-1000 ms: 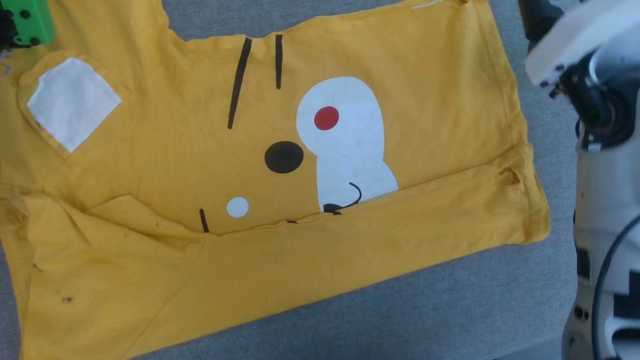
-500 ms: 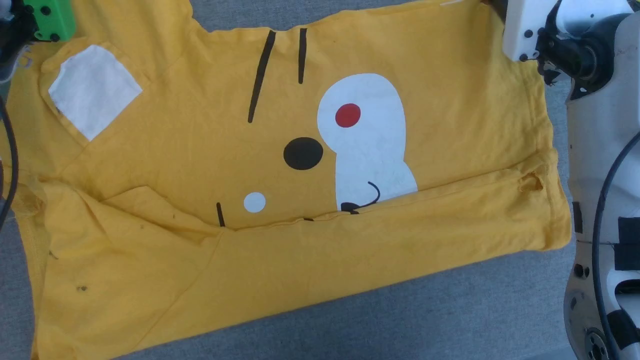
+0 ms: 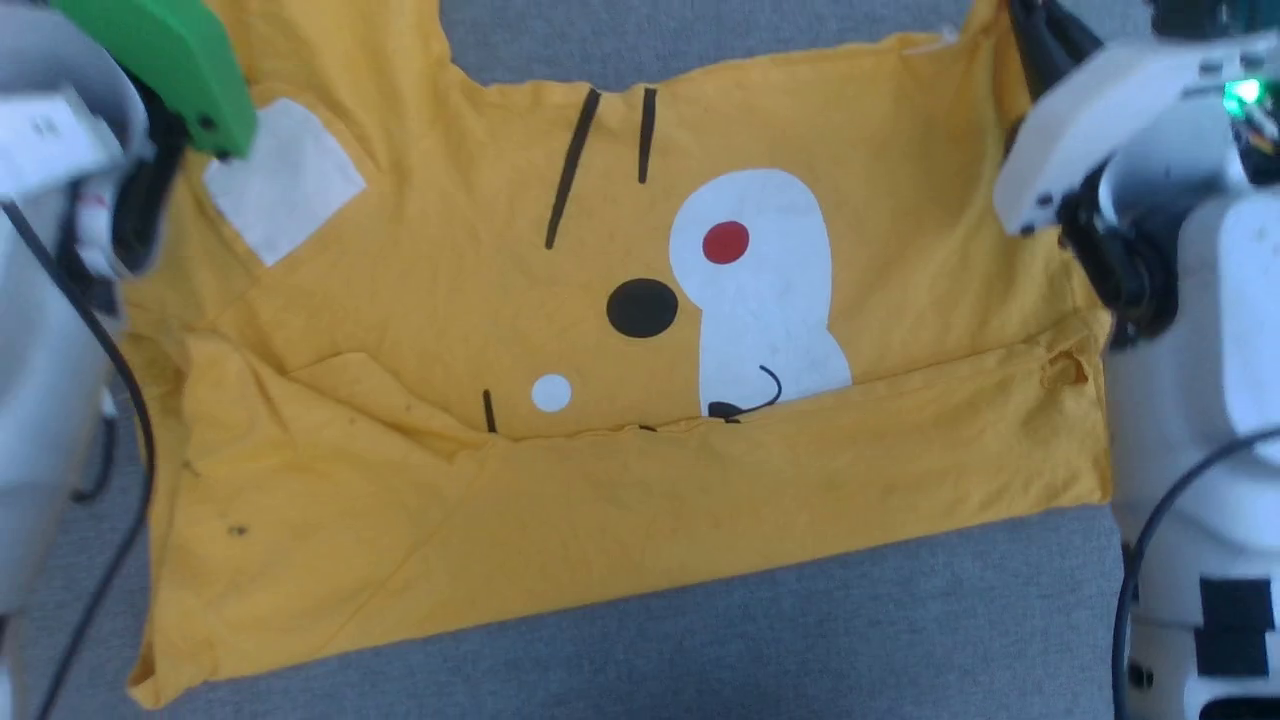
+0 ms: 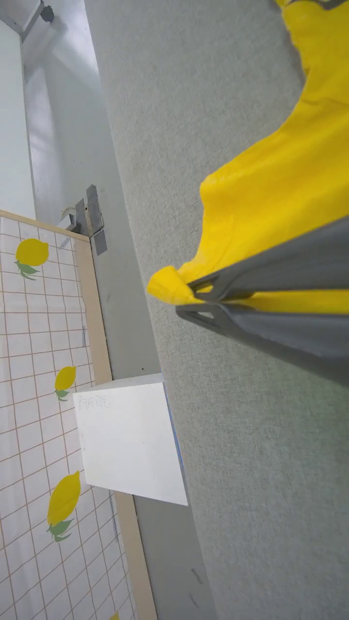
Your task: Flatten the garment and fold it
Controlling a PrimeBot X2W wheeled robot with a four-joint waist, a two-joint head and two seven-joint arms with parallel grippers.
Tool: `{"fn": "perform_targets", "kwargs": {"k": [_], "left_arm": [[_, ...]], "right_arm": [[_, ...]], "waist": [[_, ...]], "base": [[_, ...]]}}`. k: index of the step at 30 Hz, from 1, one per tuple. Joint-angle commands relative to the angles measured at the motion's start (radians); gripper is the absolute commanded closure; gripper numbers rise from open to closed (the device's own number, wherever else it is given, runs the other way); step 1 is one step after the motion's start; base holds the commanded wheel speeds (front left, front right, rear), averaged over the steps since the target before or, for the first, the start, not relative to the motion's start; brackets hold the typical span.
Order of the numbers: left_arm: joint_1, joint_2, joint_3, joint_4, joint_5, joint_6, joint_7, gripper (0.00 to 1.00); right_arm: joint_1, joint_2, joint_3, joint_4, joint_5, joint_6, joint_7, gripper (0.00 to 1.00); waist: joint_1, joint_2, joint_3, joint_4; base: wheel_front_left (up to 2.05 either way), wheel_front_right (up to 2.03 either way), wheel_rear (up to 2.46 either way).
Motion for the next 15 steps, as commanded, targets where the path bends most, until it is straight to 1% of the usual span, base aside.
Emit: {"fn": "perform_targets", "kwargs": {"k": [1, 6, 9, 11, 15], "left_arm": [[0.048, -0.007, 0.013, -0.027, -0.019, -0.002, -0.037, 1.00], [0.236, 0.001, 0.039, -0.138, -0.074, 0.007, -0.125, 1.00], [0.369, 0.024, 0.047, -0.195, -0.093, 0.041, -0.144, 1.00], [0.453, 0.024, 0.057, -0.233, -0.118, 0.065, -0.158, 1.00], [0.602, 0.028, 0.069, -0.294, -0.160, 0.108, -0.173, 1.00]], "right_arm": [[0.044, 0.000, -0.006, -0.021, -0.002, -0.001, -0.044, 1.00], [0.181, 0.000, -0.034, -0.074, 0.005, -0.001, -0.165, 1.00], [0.264, -0.010, -0.036, -0.102, 0.020, -0.001, -0.224, 1.00], [0.315, -0.014, -0.055, -0.109, 0.031, -0.001, -0.251, 1.00], [0.399, -0.022, -0.086, -0.103, 0.040, -0.001, -0.256, 1.00]], "waist": [[0.0000, 0.0000, -0.075, 0.057], [0.0000, 0.0000, -0.165, 0.102], [0.0000, 0.0000, -0.219, 0.127], [0.0000, 0.0000, -0.252, 0.143], [0.0000, 0.0000, -0.298, 0.171]], "base": [[0.00, 0.00, 0.00], [0.00, 0.00, 0.00], [0.00, 0.00, 0.00], [0.00, 0.00, 0.00], [0.00, 0.00, 0.00]]}}
